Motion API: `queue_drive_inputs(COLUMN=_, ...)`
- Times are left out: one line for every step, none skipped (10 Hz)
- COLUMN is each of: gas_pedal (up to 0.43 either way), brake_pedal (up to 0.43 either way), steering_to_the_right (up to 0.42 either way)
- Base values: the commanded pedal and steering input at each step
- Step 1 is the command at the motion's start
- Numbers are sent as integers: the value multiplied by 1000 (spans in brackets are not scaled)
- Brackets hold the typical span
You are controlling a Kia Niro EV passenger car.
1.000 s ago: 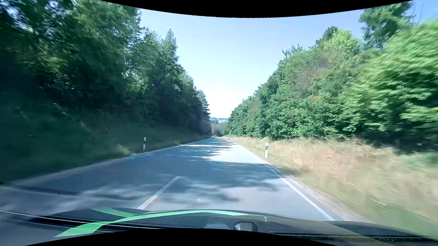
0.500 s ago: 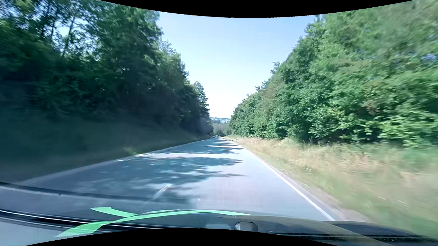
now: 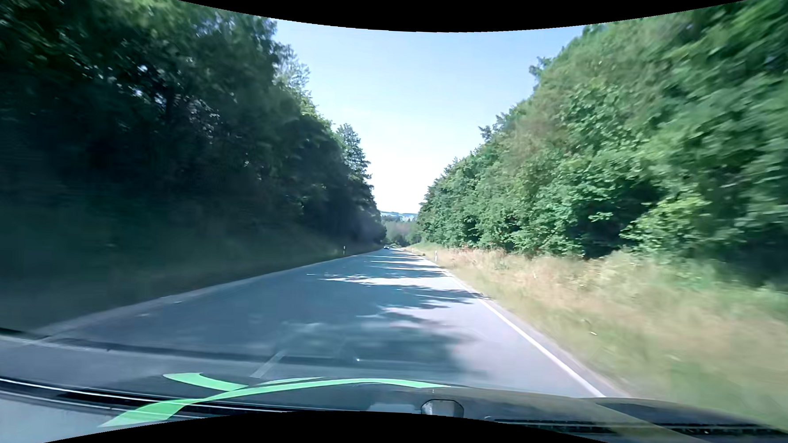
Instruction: Follow the waypoints while adhering to traffic rules and regulations
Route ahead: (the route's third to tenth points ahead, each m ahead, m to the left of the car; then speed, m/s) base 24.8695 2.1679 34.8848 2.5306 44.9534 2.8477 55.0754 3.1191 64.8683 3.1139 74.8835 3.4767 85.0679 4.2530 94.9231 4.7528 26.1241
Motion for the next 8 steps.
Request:
queue_drive_inputs(gas_pedal=177, brake_pedal=0, steering_to_the_right=-6)
queue_drive_inputs(gas_pedal=157, brake_pedal=0, steering_to_the_right=-6)
queue_drive_inputs(gas_pedal=157, brake_pedal=0, steering_to_the_right=-6)
queue_drive_inputs(gas_pedal=157, brake_pedal=0, steering_to_the_right=-6)
queue_drive_inputs(gas_pedal=169, brake_pedal=0, steering_to_the_right=-6)
queue_drive_inputs(gas_pedal=177, brake_pedal=0, steering_to_the_right=-6)
queue_drive_inputs(gas_pedal=189, brake_pedal=0, steering_to_the_right=-6)
queue_drive_inputs(gas_pedal=197, brake_pedal=0, steering_to_the_right=-6)
